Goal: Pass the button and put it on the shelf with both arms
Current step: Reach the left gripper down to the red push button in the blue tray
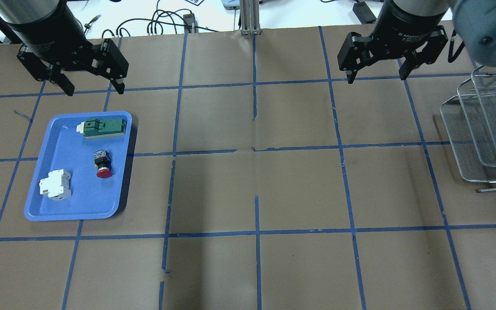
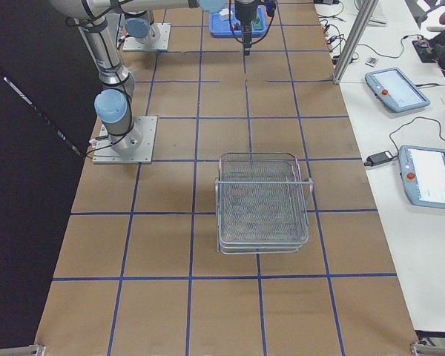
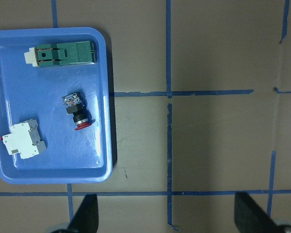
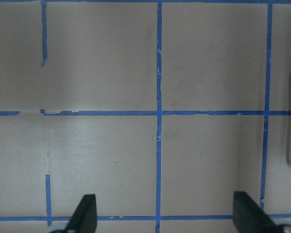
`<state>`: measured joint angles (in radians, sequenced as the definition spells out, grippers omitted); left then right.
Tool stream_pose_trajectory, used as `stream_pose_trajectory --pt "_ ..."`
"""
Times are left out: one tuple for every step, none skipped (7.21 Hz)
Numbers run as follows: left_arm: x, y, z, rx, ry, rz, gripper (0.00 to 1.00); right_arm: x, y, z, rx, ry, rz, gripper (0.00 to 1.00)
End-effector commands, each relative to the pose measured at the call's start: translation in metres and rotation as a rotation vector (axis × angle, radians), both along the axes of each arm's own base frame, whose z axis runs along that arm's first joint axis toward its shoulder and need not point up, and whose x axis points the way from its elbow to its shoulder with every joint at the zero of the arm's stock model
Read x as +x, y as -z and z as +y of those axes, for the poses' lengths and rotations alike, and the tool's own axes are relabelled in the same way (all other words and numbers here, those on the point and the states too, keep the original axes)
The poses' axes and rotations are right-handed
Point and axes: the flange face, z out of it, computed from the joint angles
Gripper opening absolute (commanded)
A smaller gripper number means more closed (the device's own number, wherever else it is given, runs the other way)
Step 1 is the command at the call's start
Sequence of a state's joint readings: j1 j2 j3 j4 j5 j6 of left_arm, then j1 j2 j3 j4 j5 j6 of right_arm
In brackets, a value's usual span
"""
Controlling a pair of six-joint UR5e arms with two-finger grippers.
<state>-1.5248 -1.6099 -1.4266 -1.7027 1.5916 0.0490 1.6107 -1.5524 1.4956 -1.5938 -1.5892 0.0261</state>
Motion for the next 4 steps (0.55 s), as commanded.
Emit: stream_pose_trajectory --pt "-0.001 0.001 0.001 0.002 0.003 0.003 1.0 0.0 0.0 0.0 0.0 0.0 0.0 1.0" --pt "0.006 0.007 0.002 0.021 0.005 -0.002 1.0 0.0 0.0 0.0 0.0 0.0 0.0 1.0" --pt "0.012 0.015 0.003 0.03 0.034 0.0 1.0 0.0 0.0 0.0 0.0 0.0 0.0 1.0" --pt "0.033 0.033 -0.004 0.061 0.006 0.007 1.0 0.0 0.0 0.0 0.0 0.0 0.0 1.0"
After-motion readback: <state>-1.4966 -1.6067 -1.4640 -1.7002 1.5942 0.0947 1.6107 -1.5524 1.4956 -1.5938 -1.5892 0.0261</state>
